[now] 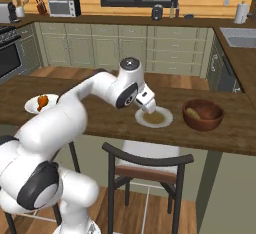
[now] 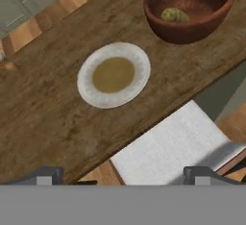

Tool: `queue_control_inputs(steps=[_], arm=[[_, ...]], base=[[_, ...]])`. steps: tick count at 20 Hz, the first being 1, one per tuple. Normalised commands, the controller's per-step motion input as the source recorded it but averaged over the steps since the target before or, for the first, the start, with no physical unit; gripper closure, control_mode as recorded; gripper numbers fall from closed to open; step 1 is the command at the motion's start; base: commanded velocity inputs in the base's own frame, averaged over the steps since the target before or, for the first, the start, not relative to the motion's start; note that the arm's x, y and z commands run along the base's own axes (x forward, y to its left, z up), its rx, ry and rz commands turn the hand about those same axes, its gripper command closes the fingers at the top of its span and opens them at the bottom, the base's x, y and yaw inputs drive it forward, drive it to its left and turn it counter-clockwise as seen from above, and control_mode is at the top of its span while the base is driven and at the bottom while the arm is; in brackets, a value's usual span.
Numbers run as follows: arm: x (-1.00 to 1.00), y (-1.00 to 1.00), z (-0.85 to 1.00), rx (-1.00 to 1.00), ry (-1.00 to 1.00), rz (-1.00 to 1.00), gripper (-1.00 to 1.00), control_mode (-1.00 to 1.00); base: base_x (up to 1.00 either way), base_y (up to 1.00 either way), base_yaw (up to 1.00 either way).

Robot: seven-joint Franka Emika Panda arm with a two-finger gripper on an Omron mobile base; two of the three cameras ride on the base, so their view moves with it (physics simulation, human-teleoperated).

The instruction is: Pick the chicken drumstick and potato from their plates and place them in the bowl. Then put the bowl in the fridge.

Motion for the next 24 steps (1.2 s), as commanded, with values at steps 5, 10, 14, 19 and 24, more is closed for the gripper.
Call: queue_control_inputs(steps=[5, 10, 14, 19, 24], arm=[[-0.20, 1.00, 0.35, -0.21, 0.16, 0.32, -1.00, -1.00], [-0.01, 1.00, 0.09, -0.23, 0.09, 0.34, -1.00, -1.00], [0.00, 1.00, 0.00, -0.18, 0.06, 0.34, -1.00, -1.00], [0.00, 1.00, -0.07, -0.03, 0.01, 0.23, -1.00, -1.00], [0.00, 0.99, -0.24, 0.07, 0.01, 0.05, -1.00, -1.00]], base=[[0.00, 0.00, 0.00], [0.00, 0.00, 0.00], [0.00, 0.00, 0.00], [0.00, 0.00, 0.00], [0.00, 0.00, 0.00]])
